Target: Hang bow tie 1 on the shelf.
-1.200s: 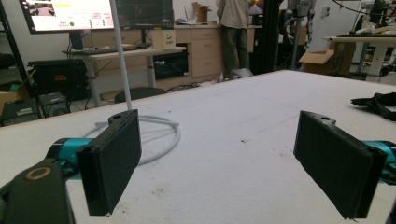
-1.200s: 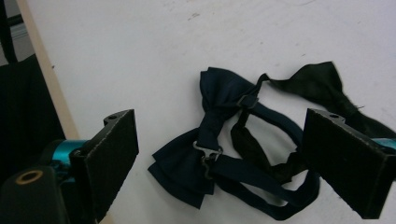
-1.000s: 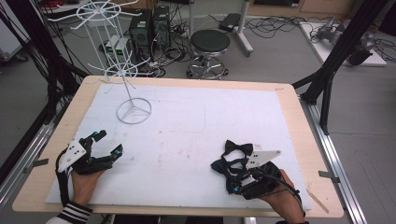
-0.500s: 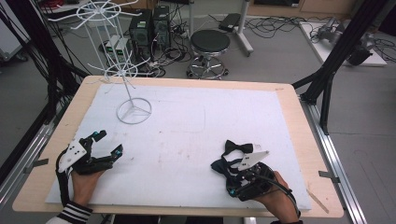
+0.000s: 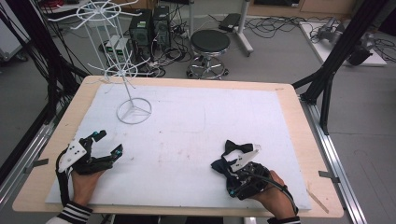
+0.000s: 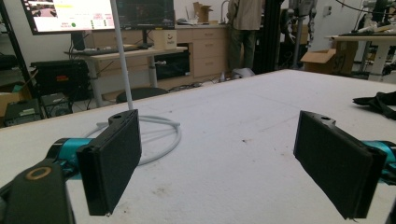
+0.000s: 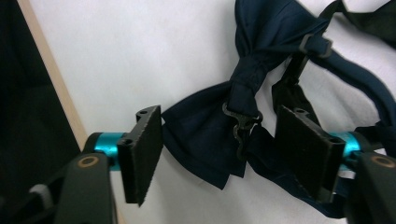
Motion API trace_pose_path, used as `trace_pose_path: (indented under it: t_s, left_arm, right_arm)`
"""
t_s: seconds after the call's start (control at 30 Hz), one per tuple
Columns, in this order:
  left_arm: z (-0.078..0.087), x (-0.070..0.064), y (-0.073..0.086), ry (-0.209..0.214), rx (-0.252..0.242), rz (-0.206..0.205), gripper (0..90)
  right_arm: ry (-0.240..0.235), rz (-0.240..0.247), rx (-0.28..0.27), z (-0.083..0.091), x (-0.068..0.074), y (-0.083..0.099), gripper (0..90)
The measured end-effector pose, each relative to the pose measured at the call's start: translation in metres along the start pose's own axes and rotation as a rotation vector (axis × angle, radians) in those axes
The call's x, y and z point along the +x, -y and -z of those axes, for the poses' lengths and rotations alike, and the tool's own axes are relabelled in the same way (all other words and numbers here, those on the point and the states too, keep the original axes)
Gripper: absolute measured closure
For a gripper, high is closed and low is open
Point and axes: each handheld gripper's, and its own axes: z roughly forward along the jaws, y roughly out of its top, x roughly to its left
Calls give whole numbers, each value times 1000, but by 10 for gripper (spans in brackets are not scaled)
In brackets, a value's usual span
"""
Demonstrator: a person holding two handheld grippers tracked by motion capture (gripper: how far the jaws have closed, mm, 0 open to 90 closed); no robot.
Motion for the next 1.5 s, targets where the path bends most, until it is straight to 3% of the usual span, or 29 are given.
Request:
trace_pose_path:
  t_s: [0.23,0.53,0.57,1.17,1.43,1.5]
  left_arm:
    - [0,0,0,1,2,-7,156]
    - [0,0,0,1,2,-1,156]
    - [0,0,0,0,1,-2,156]
    - [0,0,0,0,2,0,156]
    - [-1,0,-1,0,16,-9,157]
    - [-1,-1,-1,-2,18,-15,157]
  right_arm:
    - [0,15,34,-5,-2,3,453]
    - [-3,28,46,-1,-6,4,797]
    - [-4,10,49,-1,-8,4,825]
    - [-3,16,22,3,-7,7,835]
    - [1,13,-48,11,-11,5,834]
    - [-13,4,-92,14,-12,3,834]
